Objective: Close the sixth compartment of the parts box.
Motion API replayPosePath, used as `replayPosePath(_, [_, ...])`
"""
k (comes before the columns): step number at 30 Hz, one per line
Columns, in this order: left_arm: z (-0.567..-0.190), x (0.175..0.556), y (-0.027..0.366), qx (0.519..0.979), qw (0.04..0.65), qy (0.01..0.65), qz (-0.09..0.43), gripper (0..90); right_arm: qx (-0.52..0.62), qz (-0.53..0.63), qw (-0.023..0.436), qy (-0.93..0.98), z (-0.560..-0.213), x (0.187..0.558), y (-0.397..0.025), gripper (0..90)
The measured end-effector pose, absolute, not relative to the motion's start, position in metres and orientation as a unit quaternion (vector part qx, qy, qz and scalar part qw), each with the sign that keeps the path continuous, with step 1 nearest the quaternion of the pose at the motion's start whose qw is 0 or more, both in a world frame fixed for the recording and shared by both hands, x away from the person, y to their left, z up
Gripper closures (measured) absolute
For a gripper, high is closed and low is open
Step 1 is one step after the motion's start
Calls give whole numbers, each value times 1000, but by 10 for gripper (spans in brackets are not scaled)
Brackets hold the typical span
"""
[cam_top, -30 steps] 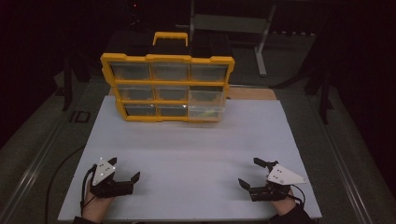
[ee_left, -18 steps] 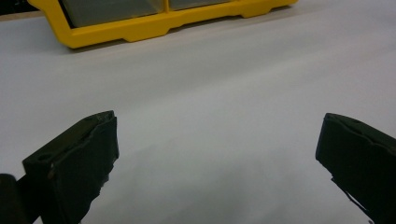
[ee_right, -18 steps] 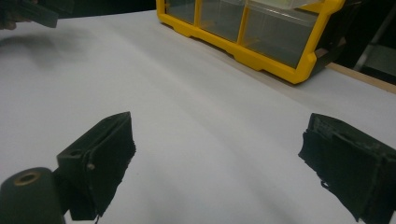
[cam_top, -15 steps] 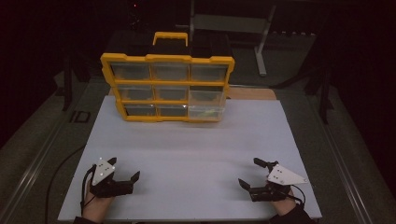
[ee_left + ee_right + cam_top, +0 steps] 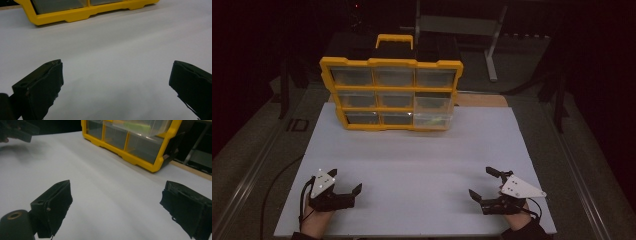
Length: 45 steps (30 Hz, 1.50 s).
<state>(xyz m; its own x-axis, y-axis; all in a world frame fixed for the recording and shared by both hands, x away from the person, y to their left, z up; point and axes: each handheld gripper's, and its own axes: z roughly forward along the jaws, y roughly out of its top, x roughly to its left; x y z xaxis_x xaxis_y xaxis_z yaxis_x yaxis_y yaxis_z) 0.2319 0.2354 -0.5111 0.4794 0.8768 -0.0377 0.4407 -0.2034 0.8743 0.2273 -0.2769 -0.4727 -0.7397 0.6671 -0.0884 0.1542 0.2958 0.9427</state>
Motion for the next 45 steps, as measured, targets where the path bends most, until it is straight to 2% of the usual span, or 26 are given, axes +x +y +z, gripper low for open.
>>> replayPosePath(13, [-509, 231, 237, 732, 449, 450, 246, 1, 278, 522, 256, 765, -442, 223, -265, 91])
replayPosePath(25, [-508, 230, 237, 732, 450, 449, 244, 1, 292, 507, 282, 760, -417, 233, -245, 90])
replayPosePath(45, [-507, 228, 235, 734, 450, 444, 248, 0, 276, 486, 300, 773, -411, 258, -194, 91])
